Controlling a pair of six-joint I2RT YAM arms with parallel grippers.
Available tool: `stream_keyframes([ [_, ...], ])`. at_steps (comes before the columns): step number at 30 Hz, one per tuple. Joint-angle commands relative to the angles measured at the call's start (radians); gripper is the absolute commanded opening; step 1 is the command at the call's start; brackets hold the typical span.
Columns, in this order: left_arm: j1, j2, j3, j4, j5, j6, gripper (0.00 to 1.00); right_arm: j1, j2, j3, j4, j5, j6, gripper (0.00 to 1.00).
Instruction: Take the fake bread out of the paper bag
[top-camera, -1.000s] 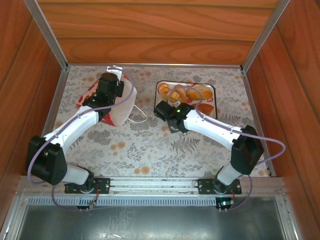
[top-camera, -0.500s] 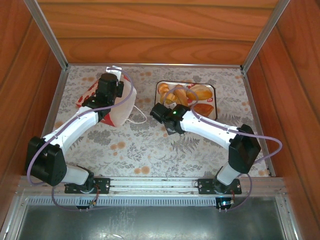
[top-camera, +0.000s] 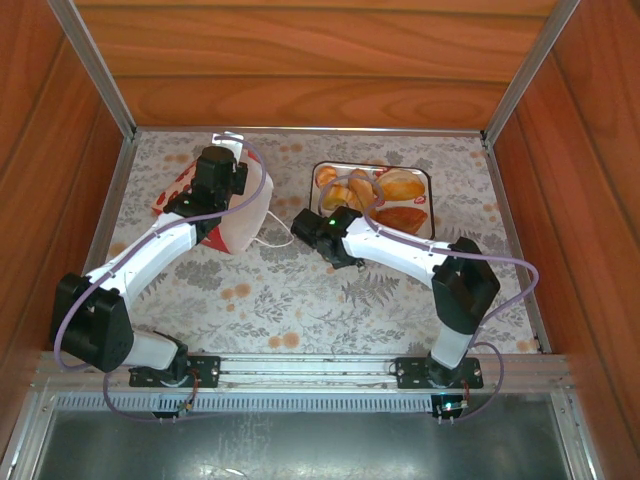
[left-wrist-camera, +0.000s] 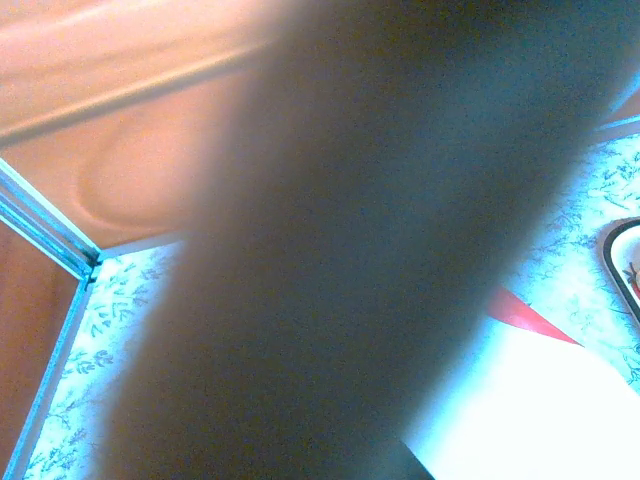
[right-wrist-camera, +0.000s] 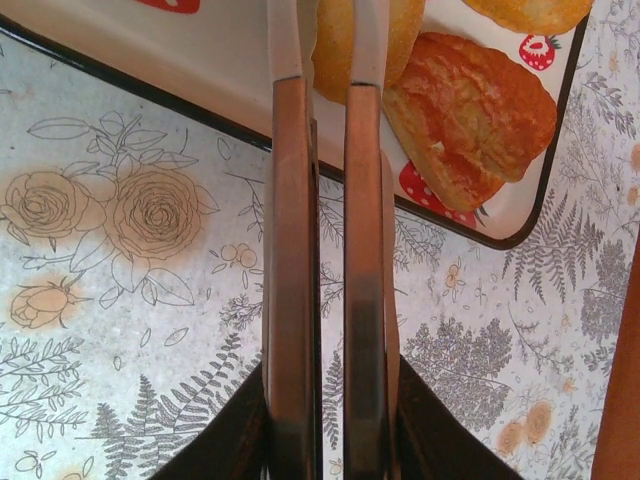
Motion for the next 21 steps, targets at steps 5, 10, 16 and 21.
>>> stream_keyframes([
  [5,0.012,-0.025,-0.006,0.002,0.001,-0.010,0.00,0.053,0.030,0.023,-0.058,-0.034,-0.009,0.15],
  [10,0.012,-0.022,-0.008,0.001,0.006,-0.017,0.00,0.074,0.031,0.011,-0.095,-0.114,-0.022,0.24],
  [16,0.012,-0.026,-0.010,0.001,0.006,-0.019,0.00,0.088,0.002,-0.011,-0.093,-0.259,-0.046,0.31],
  [21,0.012,-0.035,-0.010,0.001,0.011,-0.023,0.00,0.089,-0.051,-0.030,-0.066,-0.351,-0.072,0.34],
])
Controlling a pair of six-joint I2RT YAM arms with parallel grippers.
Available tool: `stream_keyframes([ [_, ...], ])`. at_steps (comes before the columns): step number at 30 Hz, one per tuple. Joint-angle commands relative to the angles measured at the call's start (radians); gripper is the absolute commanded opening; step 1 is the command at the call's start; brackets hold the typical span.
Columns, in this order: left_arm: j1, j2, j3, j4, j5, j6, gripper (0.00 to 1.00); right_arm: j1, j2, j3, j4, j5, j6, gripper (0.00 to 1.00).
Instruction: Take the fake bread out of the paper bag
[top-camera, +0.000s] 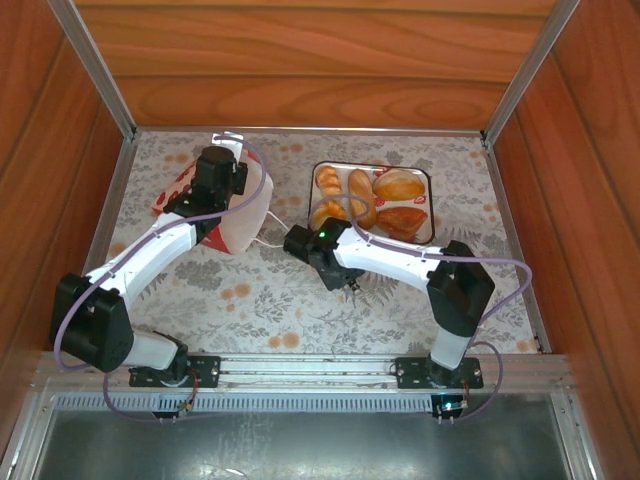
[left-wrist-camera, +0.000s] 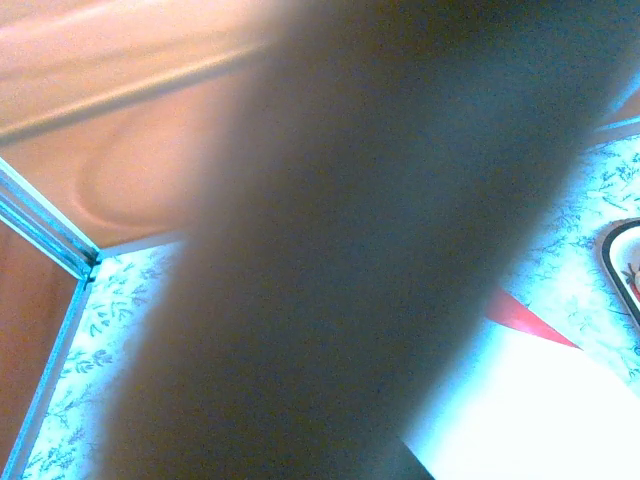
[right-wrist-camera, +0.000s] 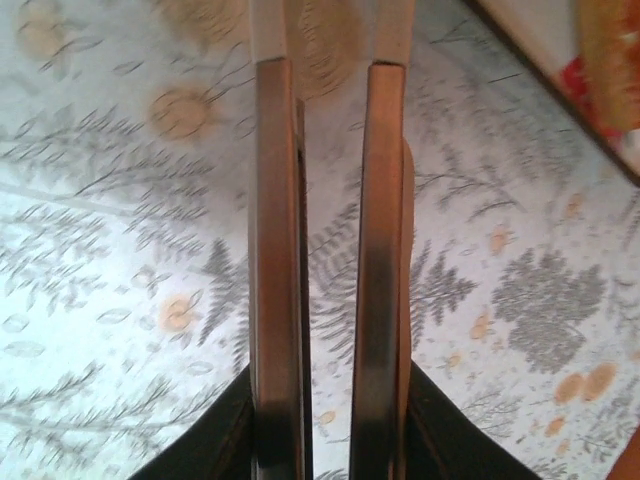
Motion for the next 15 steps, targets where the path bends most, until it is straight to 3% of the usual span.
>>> stream_keyframes([
  [1,0.012,-0.034,-0.009,0.001,0.011,-0.020,0.00,0.006,-0.063,-0.022,0.014,-0.101,-0.033,0.34],
  [7,0.012,-0.037,-0.012,0.002,0.017,-0.031,0.00,-0.001,-0.062,-0.024,0.004,-0.069,-0.014,0.33],
  [15,0.012,-0.047,-0.011,0.001,0.020,-0.024,0.00,-0.012,-0.125,0.035,-0.004,-0.115,-0.017,0.14],
])
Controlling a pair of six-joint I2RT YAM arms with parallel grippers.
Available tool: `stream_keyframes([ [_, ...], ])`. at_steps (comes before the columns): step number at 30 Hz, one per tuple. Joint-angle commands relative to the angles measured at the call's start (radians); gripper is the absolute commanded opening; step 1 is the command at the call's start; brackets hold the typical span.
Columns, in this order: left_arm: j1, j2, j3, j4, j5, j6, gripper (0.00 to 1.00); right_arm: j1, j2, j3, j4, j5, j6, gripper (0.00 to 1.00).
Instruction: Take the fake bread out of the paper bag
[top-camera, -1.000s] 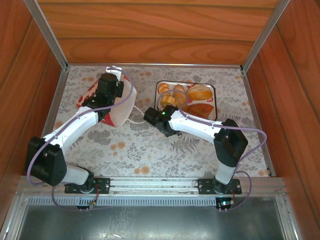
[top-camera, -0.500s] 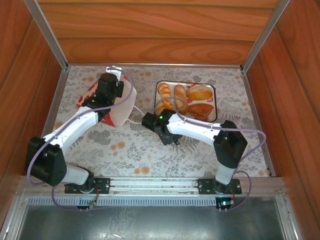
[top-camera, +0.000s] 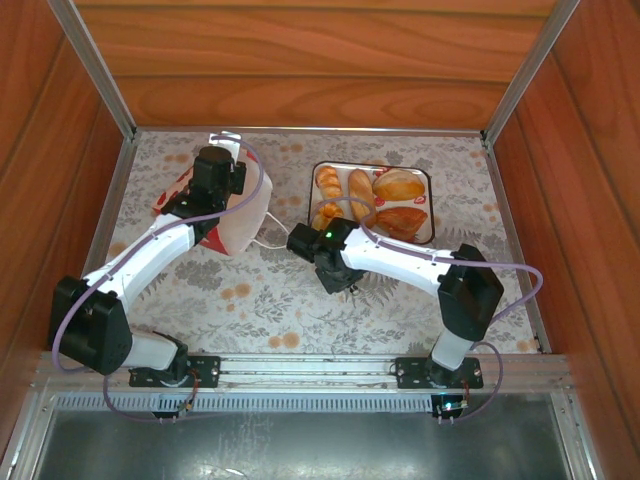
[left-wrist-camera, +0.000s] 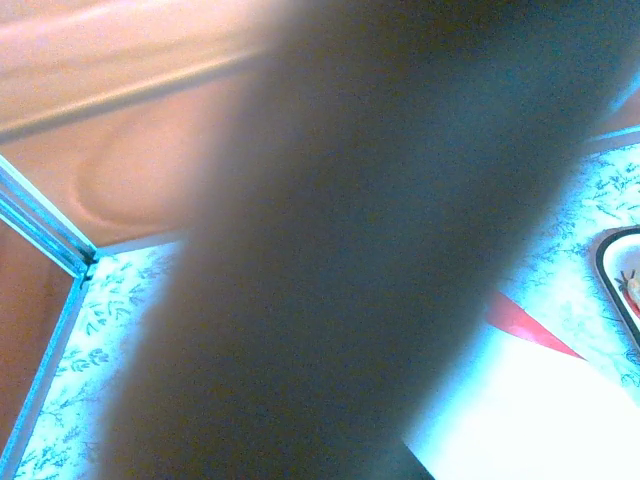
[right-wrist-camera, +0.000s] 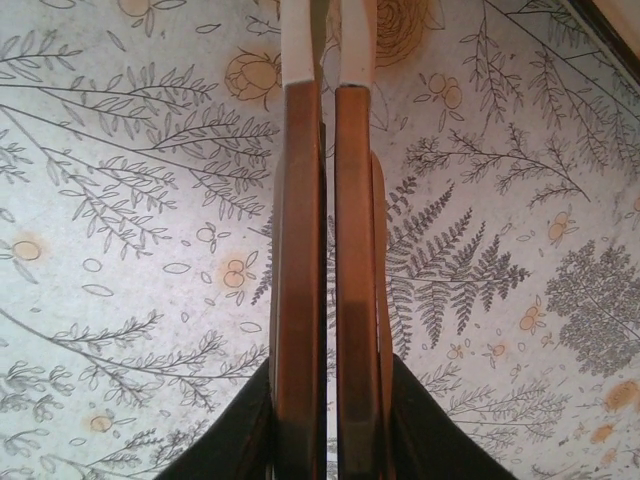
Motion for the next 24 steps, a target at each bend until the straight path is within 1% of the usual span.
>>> stream_keyframes([
  [1,0.006,-0.034,-0.006,0.000,0.009,-0.007,0.00,-0.010,-0.092,0.057,-0.014,-0.032,0.000,0.12],
  [6,0.006,-0.057,-0.020,0.001,0.016,-0.014,0.00,-0.035,-0.124,0.093,0.047,-0.097,-0.005,0.09],
  [11,0.006,-0.072,-0.028,0.000,0.023,-0.007,0.00,-0.074,-0.064,0.154,0.100,-0.134,-0.003,0.07],
  [17,0.008,-0.080,-0.032,0.000,0.029,-0.007,0.00,-0.122,0.059,0.215,0.115,-0.170,-0.002,0.05],
  [24,0.008,-0.078,-0.030,0.000,0.029,-0.008,0.00,-0.172,0.075,0.187,0.127,-0.187,0.010,0.05],
])
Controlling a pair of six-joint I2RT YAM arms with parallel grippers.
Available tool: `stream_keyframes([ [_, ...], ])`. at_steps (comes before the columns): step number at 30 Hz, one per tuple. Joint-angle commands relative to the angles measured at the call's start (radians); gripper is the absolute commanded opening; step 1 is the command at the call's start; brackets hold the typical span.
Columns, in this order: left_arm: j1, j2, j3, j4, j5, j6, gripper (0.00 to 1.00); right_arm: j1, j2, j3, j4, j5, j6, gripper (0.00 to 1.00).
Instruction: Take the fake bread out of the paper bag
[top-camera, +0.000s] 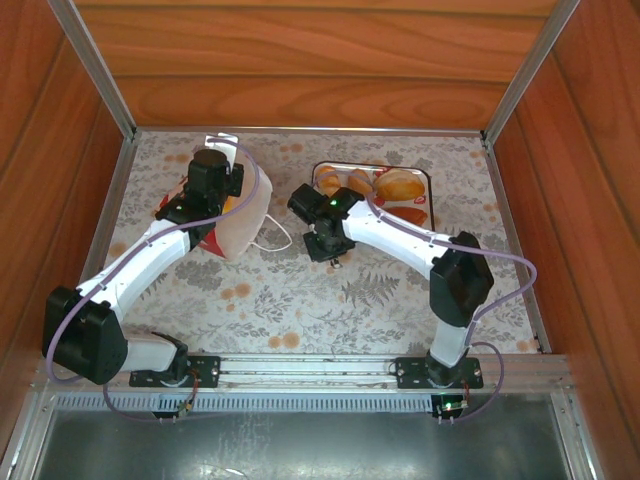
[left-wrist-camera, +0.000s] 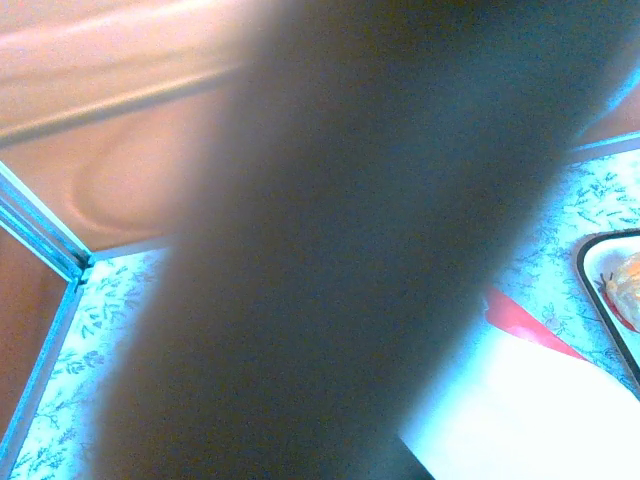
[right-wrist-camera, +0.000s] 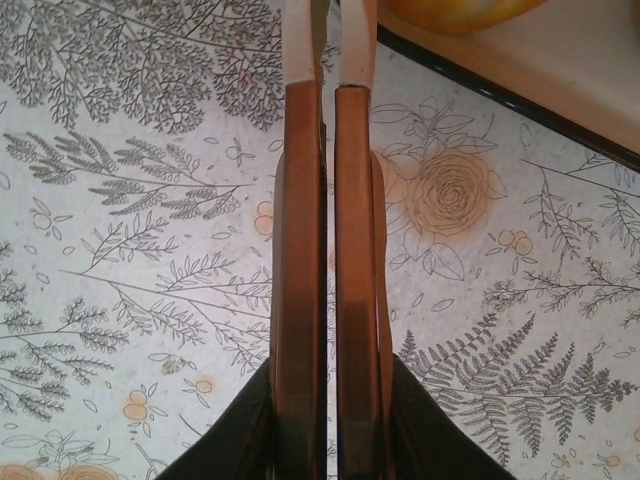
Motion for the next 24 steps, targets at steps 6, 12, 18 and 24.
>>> stream_keyframes([
  [6,0.008,-0.022,-0.001,0.003,0.008,-0.010,0.00,-0.037,-0.015,-0.010,-0.001,0.004,0.010,0.04],
  [12,0.008,-0.018,0.008,0.003,0.012,-0.008,0.00,-0.039,0.005,0.019,-0.037,0.055,0.002,0.04],
  [18,0.008,-0.023,0.005,0.003,0.032,0.000,0.00,-0.039,0.014,0.023,-0.025,0.045,-0.002,0.04],
  [24,0.008,-0.046,-0.014,0.003,0.119,0.046,0.00,-0.042,-0.025,0.026,-0.029,-0.001,0.011,0.04],
])
